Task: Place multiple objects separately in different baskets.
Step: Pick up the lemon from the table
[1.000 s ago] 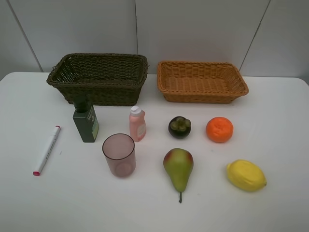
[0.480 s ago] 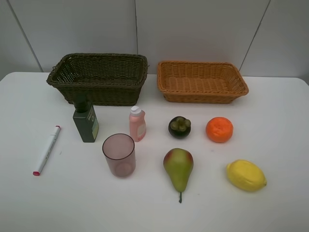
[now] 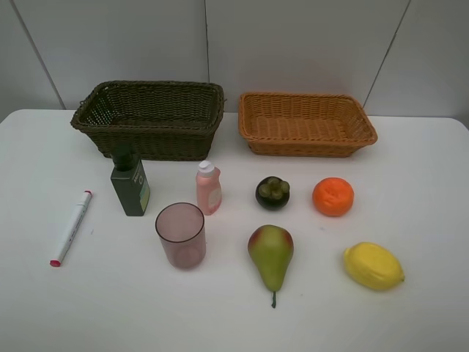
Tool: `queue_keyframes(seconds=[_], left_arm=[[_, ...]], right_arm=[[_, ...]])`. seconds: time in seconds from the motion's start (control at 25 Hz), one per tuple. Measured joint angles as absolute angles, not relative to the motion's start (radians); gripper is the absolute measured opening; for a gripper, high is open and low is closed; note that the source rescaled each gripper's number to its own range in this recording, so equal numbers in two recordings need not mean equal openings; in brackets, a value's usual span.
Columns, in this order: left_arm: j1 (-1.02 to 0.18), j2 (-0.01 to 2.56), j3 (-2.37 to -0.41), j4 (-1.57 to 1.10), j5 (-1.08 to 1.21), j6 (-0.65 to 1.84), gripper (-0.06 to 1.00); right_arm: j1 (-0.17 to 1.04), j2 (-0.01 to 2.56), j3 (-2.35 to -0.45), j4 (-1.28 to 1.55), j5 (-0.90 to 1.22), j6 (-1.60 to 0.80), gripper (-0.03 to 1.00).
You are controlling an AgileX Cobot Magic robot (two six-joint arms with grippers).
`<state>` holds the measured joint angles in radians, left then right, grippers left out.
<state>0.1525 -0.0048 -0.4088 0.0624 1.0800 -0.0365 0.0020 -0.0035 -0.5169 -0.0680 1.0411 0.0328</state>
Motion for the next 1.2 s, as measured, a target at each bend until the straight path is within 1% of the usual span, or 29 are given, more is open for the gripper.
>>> queue_keyframes(seconds=[1.2], left_arm=[[0.152,-0.005,-0.409,0.062,1.08,-0.037,1.0]], right_arm=[[0.002,-0.003,-0.517,-0.068,1.041,0.033,1.0]])
